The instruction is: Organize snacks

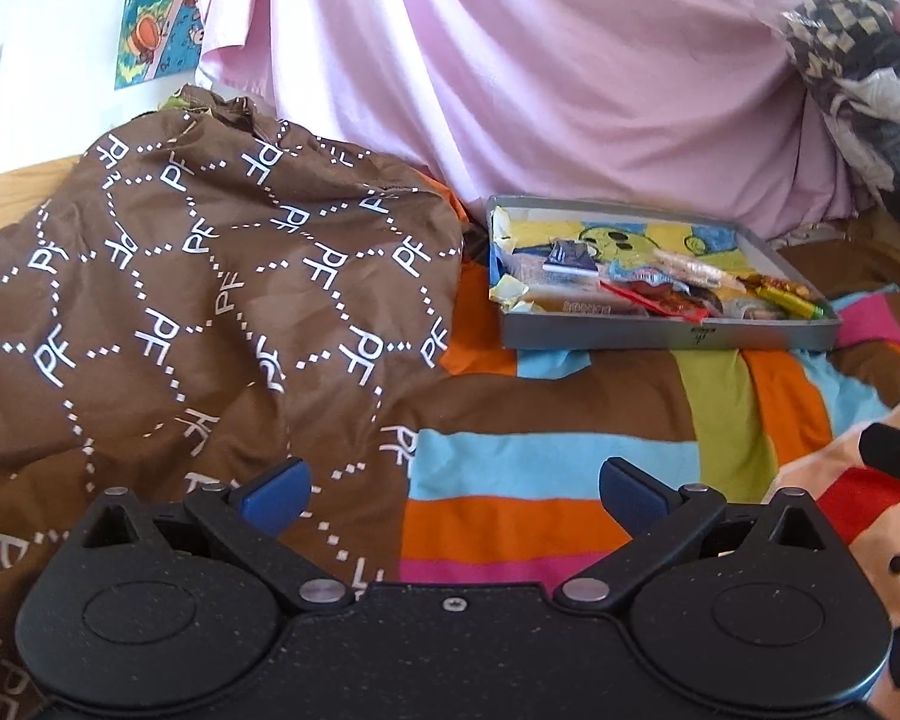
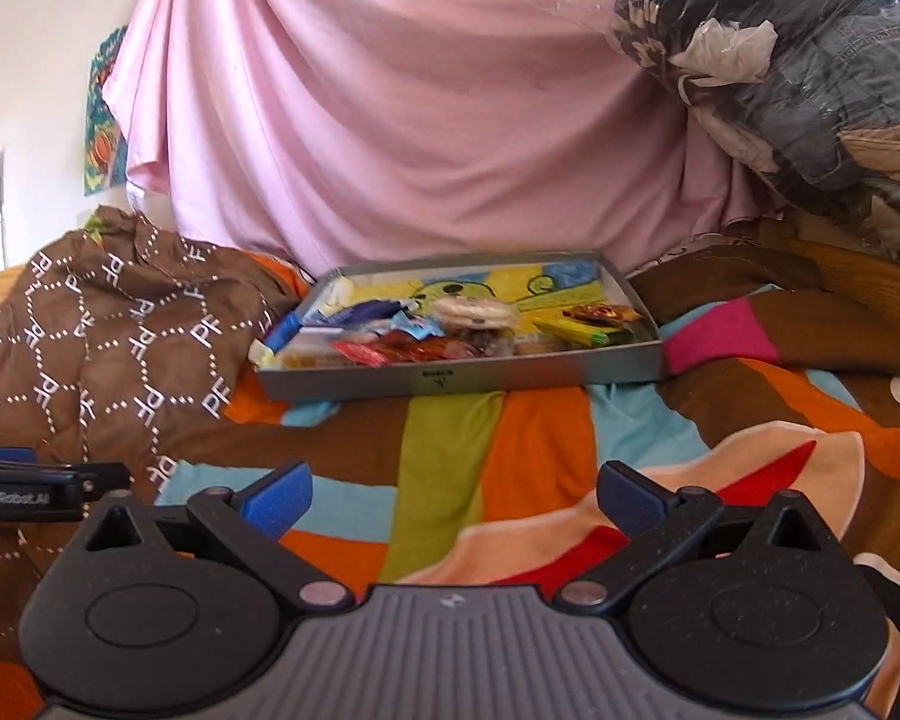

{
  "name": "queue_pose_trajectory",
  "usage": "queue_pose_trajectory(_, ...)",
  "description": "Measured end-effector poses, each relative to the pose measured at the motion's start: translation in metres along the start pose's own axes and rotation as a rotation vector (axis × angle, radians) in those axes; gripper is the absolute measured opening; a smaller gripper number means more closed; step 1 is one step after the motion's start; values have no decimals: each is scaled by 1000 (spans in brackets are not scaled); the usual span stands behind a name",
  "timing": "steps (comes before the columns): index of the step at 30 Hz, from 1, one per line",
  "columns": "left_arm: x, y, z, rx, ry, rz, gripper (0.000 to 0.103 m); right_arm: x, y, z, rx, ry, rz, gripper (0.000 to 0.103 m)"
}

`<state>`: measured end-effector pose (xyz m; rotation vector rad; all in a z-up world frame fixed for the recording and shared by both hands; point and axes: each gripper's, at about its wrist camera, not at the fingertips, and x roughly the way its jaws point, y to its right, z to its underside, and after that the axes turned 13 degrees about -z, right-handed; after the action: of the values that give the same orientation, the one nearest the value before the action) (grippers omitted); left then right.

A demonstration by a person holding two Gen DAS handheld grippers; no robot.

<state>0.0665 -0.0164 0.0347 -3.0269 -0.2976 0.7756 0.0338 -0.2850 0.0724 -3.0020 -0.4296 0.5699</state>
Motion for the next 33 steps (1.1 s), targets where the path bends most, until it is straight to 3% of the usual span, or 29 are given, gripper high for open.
queue_pose_trajectory(14,-5,7,3,68,1,-2,102,4,-5,11,-34,-41,-6,103)
queue_pose_trajectory(33,-3,7,5,57,-26,-17,102,5,-4,12,-24,-53,-4,103)
